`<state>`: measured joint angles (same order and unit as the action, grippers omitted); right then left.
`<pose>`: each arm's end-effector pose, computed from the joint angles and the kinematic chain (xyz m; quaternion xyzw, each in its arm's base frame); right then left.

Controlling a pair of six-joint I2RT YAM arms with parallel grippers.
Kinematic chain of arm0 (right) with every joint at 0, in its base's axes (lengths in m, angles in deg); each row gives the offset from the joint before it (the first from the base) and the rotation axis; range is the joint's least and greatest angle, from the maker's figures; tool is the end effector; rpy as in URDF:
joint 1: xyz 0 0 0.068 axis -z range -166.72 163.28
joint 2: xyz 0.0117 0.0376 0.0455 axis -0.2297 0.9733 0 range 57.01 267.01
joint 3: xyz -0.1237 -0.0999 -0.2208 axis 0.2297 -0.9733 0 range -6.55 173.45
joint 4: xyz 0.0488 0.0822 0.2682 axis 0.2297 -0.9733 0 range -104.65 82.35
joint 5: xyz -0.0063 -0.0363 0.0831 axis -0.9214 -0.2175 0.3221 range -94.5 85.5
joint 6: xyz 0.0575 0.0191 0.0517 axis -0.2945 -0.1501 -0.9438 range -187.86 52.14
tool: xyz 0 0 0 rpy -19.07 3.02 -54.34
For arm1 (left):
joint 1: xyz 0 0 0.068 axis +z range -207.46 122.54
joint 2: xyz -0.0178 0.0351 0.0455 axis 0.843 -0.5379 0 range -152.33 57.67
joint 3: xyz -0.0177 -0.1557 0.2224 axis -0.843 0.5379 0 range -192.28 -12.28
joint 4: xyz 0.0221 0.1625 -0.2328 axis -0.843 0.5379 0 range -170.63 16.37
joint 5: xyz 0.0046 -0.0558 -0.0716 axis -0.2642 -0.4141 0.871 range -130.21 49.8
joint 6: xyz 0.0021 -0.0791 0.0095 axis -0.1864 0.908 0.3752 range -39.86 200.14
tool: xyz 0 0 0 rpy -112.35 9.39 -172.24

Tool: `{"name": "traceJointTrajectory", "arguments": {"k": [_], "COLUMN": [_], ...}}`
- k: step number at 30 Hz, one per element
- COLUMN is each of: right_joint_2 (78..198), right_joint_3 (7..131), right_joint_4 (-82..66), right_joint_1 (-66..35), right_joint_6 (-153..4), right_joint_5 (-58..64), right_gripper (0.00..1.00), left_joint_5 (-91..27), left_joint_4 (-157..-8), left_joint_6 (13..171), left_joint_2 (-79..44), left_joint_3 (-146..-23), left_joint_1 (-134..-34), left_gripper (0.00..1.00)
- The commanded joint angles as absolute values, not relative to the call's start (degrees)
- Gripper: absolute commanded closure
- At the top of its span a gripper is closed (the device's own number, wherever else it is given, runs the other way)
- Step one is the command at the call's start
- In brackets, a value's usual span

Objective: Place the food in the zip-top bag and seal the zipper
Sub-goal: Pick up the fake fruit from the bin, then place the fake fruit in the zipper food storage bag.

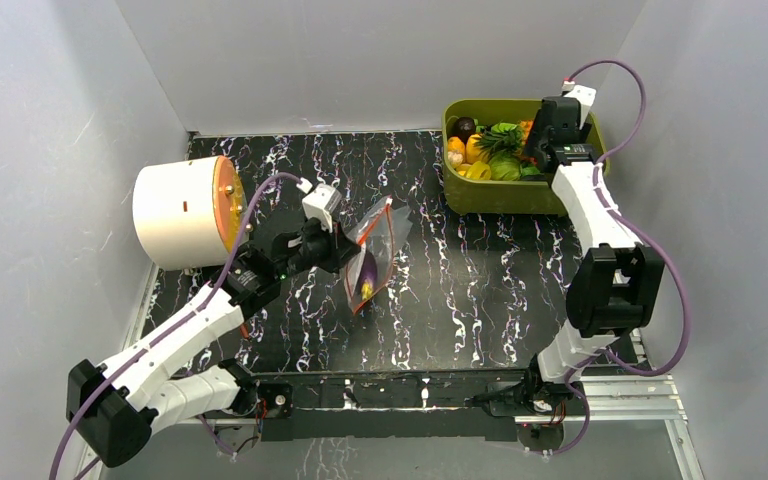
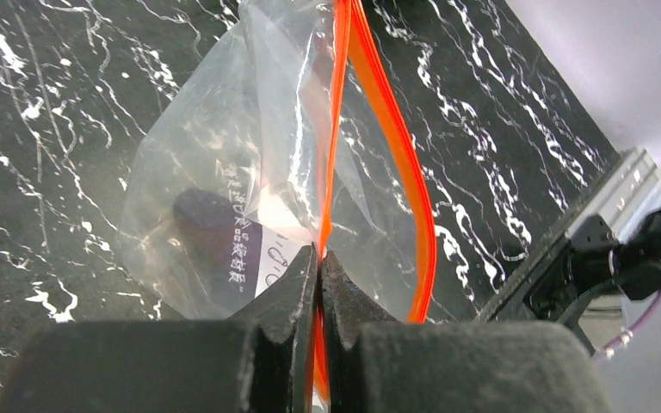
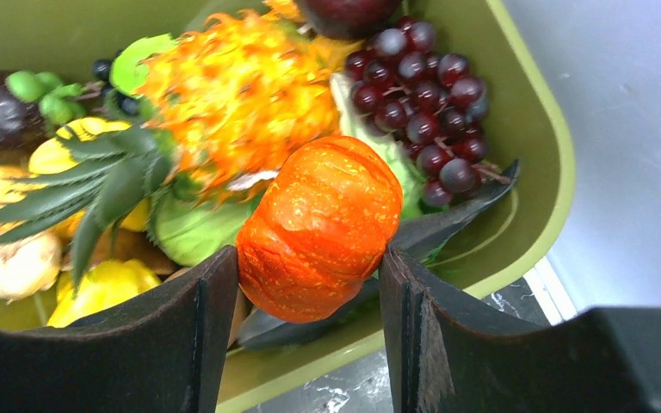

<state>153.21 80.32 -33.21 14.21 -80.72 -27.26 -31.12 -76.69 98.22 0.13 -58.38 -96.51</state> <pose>0.4364 -0.0336 0.3121 0.1950 0.8519 -0.1269 0.4692 0.2197 -0.1923 0.3033 0.1915 0.7709 -0.3443 0.5005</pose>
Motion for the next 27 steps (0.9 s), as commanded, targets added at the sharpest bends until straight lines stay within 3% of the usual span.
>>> {"name": "traceJointTrajectory", "arguments": {"k": [1, 9, 16, 27], "right_joint_2": [148.2, 141.9, 135.2, 126.4], "right_joint_3": [83.7, 83.6, 80.6, 65.6], "right_joint_4": [-34.7, -38.8, -37.9, -26.0], "right_joint_1": [10.1, 3.4, -4.1, -9.6], "right_joint_6": [-82.3, -84.3, -86.7, -95.4], "right_joint_5": [-28.3, -20.1, -9.8, 20.2], "right_gripper": [0.69, 0.7, 0.71, 0.7], "left_joint_5": [-37.8, -46.2, -45.9, -39.8], "left_joint_4": [-74.9, -74.3, -73.6, -76.0], "left_joint_6": [100.1, 97.7, 97.2, 104.1], "left_joint_2": [-1.1, -2.9, -6.4, -8.4], "left_joint_3": [-63.9, -68.0, -70.7, -69.8], "left_joint_1": [-96.1, -96.1, -96.1, -96.1], "left_gripper": [1.0, 1.0, 1.0, 1.0]}}
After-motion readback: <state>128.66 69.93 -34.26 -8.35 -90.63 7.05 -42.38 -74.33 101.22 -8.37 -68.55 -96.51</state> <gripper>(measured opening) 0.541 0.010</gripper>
